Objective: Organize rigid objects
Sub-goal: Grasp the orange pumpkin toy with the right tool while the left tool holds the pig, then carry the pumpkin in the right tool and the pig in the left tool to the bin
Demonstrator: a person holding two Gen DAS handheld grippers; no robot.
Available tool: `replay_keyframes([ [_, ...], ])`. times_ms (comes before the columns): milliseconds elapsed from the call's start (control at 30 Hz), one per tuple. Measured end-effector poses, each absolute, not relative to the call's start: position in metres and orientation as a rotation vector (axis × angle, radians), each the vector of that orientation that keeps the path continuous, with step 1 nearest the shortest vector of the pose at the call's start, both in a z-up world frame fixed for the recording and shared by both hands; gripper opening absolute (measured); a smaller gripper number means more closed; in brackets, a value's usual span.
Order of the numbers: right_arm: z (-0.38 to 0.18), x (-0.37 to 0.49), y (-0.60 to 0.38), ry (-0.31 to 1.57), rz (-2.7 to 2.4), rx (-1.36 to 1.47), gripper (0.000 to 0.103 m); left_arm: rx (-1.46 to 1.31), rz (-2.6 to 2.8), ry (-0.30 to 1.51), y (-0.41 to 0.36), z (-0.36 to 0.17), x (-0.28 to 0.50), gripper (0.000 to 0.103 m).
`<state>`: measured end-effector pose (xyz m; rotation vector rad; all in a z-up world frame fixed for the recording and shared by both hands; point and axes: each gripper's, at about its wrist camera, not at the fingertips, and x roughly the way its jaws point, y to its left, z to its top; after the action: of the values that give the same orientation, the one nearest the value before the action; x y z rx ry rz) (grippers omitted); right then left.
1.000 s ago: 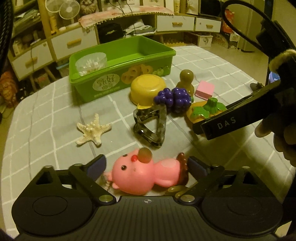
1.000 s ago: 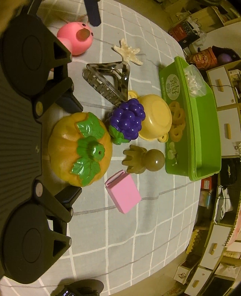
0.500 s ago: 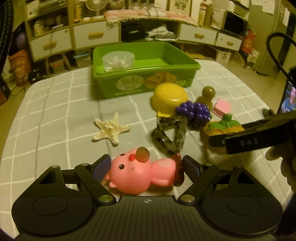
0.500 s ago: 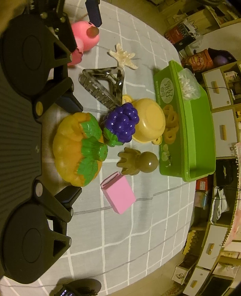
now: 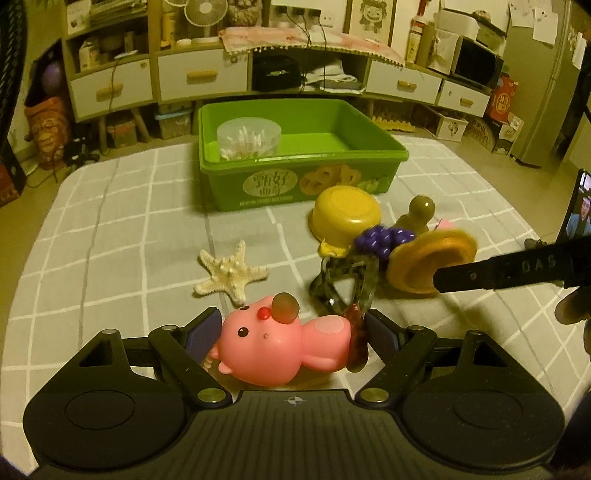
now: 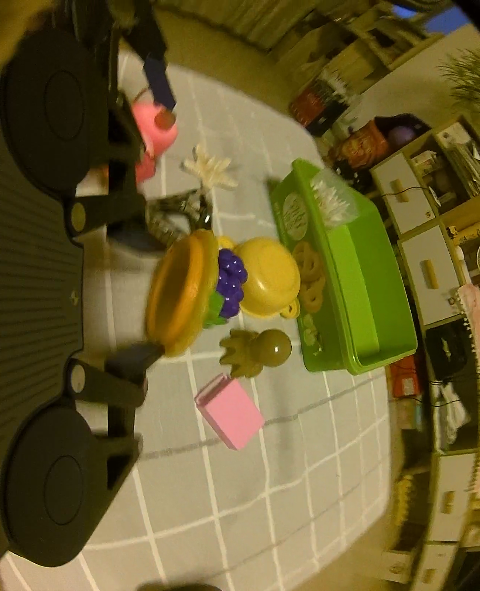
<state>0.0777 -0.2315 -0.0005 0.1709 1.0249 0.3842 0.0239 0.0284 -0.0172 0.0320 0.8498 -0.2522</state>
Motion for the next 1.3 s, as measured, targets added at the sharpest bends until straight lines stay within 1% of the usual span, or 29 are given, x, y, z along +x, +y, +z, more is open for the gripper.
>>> replay_keyframes([
  [200, -0.002, 0.083, -0.240, 1.037, 0.354, 0.202, 0.029, 0.015, -0.257, 0.839, 0.027, -0.014, 0.027, 0.085],
  [267, -0.005, 0.083, -0.239, 1.052, 0.362, 0.205, 0.031, 0.016, -0.263, 0.840, 0.026, -0.014, 0.027, 0.085],
  [333, -0.009, 0.084, -0.235, 1.062, 0.361, 0.185, 0.039, 0.020, -0.268, 0.844, 0.025, -0.016, 0.026, 0.085],
  [367, -0.010, 0.085, -0.232, 1.061, 0.358, 0.160, 0.040, 0.020, -0.269, 0.848, 0.024, -0.017, 0.026, 0.085],
  [500, -0.013, 0.084, -0.219, 1.042, 0.294, 0.009, 0.051, 0.021, -0.270, 0.860, 0.025, -0.020, 0.025, 0.085],
  [567, -0.014, 0.085, -0.220, 1.047, 0.302, 0.034, 0.056, 0.020, -0.269, 0.863, 0.026, -0.021, 0.025, 0.085],
  [633, -0.014, 0.087, -0.226, 1.052, 0.313, 0.098, 0.063, 0.014, -0.266, 0.867, 0.027, -0.021, 0.025, 0.085],
  [800, -0.006, 0.092, -0.236, 0.992, 0.256, 0.177, 0.064, -0.006, -0.274, 0.873, 0.026, -0.022, 0.025, 0.085],
  [867, -0.002, 0.094, -0.238, 0.960, 0.256, 0.210, 0.061, -0.005, -0.279, 0.872, 0.024, -0.022, 0.025, 0.085],
  [933, 0.000, 0.095, -0.237, 0.940, 0.273, 0.240, 0.047, -0.002, -0.283, 0.873, 0.022, -0.023, 0.024, 0.085],
  [967, 0.000, 0.096, -0.235, 0.941, 0.283, 0.243, 0.043, -0.001, -0.285, 0.874, 0.022, -0.023, 0.024, 0.085],
  [1000, -0.002, 0.098, -0.232, 0.954, 0.295, 0.234, 0.038, 0.000, -0.286, 0.876, 0.022, -0.024, 0.023, 0.085],
  [1067, -0.007, 0.096, -0.224, 0.975, 0.301, 0.187, 0.035, -0.002, -0.285, 0.878, 0.022, -0.024, 0.023, 0.085],
  [1167, -0.016, 0.090, -0.208, 0.983, 0.300, 0.026, 0.030, -0.006, -0.283, 0.877, 0.024, -0.023, 0.023, 0.085],
  [1300, -0.029, 0.085, -0.190, 0.970, 0.279, -0.164, 0.020, -0.010, -0.279, 0.874, 0.024, -0.022, 0.023, 0.085],
])
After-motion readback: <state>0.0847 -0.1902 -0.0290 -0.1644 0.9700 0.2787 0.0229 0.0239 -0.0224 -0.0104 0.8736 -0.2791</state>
